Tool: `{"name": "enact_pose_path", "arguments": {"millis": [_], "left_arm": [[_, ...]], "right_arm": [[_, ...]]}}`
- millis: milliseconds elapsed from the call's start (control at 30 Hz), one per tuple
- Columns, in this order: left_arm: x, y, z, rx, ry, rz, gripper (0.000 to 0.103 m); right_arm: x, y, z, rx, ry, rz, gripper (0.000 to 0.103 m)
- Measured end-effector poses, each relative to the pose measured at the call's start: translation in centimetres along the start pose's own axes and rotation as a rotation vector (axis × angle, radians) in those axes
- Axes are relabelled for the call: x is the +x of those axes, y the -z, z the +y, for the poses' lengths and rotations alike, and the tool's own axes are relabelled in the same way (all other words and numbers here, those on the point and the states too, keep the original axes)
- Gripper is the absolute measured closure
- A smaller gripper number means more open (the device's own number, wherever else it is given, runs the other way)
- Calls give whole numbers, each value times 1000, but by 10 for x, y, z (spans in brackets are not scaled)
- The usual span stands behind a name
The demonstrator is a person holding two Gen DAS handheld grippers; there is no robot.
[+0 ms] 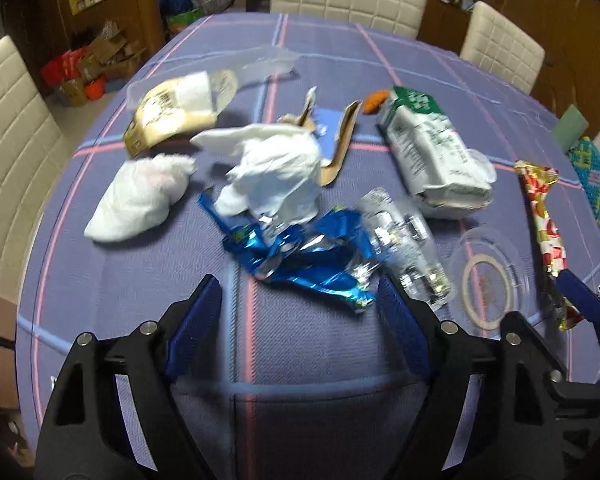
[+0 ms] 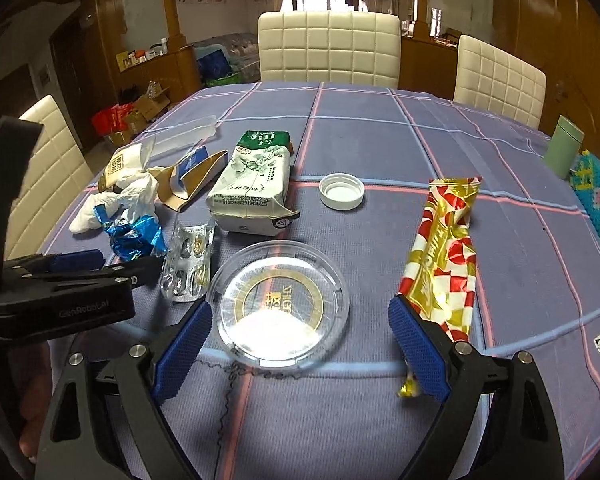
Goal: Collect trash
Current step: 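Reach the left gripper to the blue foil wrapper and close on it, then lift the blue foil wrapper with the left gripper over the clear bin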
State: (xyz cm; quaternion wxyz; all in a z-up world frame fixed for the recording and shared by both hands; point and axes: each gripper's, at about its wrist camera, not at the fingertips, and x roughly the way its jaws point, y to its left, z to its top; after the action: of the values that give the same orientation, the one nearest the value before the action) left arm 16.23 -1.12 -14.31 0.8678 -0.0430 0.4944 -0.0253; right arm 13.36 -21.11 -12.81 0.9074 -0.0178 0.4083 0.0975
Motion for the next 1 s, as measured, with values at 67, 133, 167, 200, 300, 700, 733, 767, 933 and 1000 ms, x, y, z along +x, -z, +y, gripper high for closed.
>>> {"name": "enact_pose_path", "arguments": {"millis": [67,133,167,200,300,700,733,767,933,1000], "left_arm": [[-1,-1,-2,11,7,-15,22],[2,-2,-3,18,3,-16,24],[4,-1,-2,17,10,-9,27],[4,-1,-2,20,2,-23,35],[5,-3,-7,39,10,-37,60],[0,3,-2,40,45,-59,87],[0,4,-2,40,47,-58,87],[0,3,-2,38,48,-58,87],[-1,2,-3,41,39,-71,87],[-1,3,-3,42,40,-72,87]], "right_arm": [[1,-1,1,1,-13,-2,15],[3,-1,2,-6,-13,0,16],[4,-1,2,-8,-14,2,15],[5,-1,2,-9,-15,7,16],[10,-1,3,-5,-19,21,16],[34,-3,8,0,-51,66,15],[37,-4,9,-6,-40,81,15],[37,-4,11,-18,-39,80,15],[40,-4,19,-61,-31,86,15],[40,-4,17,-54,-36,80,15]]}}
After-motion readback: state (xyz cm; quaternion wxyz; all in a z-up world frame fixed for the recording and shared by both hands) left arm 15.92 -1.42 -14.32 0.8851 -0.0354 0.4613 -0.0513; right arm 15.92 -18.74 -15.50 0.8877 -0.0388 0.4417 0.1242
